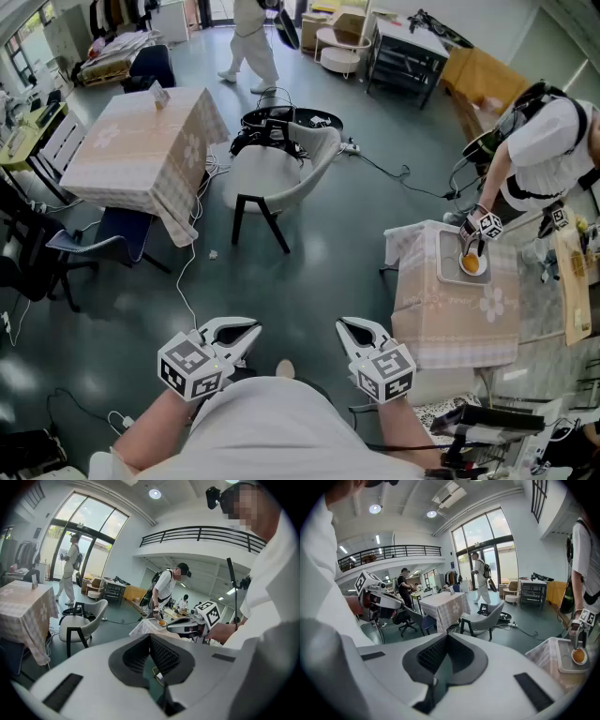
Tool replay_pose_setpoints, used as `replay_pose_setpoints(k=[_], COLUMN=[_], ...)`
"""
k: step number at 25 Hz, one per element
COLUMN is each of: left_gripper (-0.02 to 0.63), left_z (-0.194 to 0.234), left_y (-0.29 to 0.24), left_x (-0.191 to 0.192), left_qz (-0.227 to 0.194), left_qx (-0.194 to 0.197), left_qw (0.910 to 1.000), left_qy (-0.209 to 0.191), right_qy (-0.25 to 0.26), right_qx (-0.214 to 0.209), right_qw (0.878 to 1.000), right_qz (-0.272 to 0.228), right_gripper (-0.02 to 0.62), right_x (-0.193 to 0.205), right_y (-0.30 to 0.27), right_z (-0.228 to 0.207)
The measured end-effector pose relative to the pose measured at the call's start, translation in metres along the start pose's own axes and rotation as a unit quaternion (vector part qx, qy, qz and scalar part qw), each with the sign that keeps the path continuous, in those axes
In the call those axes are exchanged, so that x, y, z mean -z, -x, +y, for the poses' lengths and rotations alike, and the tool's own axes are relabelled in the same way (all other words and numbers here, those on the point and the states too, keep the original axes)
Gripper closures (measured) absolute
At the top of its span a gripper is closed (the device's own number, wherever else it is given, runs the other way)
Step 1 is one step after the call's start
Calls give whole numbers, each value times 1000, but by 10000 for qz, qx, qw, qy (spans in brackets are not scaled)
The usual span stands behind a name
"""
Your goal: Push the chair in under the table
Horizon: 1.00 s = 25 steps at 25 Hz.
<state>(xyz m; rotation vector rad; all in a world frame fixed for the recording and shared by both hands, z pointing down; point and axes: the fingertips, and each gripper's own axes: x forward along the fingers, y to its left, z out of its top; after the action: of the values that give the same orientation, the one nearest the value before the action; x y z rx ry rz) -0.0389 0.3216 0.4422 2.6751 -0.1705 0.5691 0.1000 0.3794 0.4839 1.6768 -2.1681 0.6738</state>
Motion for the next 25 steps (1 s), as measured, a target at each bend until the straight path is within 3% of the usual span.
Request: replay_pose_setpoints(k=[11,19,25], left_gripper=[594,594,594], left_z=[10,79,145], left_y=[-19,-35,-50], left_x=[4,-26,-74], left_qz=[-131,-146,-194], left_qx=[-50,4,211], left_qw=[9993,9993,9994], left_qy=[343,354,179], right_qy=[104,-58,-196], right_qx=[-210,-187,156], right_qw=[9997,9997,9993], right_qz=[60,155,268], right_gripper=[581,580,565], right_x=[0,-36,-79], right_y=[-24,-86,-141], right_z=[-20,-47,-89])
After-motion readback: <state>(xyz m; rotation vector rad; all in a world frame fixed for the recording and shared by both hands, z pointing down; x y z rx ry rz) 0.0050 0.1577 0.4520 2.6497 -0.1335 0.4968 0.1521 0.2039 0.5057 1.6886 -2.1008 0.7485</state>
